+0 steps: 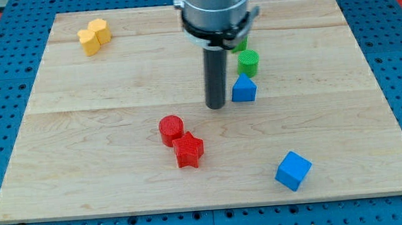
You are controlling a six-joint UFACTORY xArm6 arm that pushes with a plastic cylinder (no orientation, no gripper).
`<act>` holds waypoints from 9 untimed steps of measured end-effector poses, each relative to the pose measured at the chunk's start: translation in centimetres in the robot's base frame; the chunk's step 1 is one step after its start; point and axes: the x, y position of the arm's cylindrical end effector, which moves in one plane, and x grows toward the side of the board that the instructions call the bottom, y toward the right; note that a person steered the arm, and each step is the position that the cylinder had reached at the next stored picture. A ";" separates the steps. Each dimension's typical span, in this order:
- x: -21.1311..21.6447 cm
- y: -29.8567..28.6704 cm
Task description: Place the blue triangle vertically at the top side of the red star
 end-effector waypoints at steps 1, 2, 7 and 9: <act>-0.9 0.0; -0.9 0.7; 1.2 4.5; 0.4 8.1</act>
